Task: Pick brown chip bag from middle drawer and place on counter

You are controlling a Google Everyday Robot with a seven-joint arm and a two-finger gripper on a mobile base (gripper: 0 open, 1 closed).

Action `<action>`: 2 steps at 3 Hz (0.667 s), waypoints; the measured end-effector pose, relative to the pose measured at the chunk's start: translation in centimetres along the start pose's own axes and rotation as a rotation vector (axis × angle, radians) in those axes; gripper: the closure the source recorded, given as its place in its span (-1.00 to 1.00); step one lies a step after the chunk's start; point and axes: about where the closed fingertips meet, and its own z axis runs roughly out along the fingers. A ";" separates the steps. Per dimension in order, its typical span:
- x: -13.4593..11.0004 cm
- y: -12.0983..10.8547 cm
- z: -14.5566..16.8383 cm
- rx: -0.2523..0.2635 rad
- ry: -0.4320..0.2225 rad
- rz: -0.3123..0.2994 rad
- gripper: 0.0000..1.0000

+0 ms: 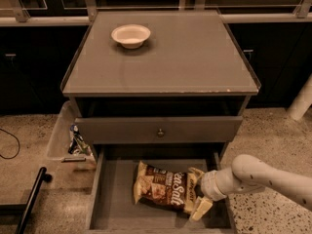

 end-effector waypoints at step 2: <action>-0.5 -2.0 2.4 0.059 -0.074 0.003 -1.00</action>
Offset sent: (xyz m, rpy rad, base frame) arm 0.0459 0.0278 -0.0265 0.1133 -0.1082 -0.0766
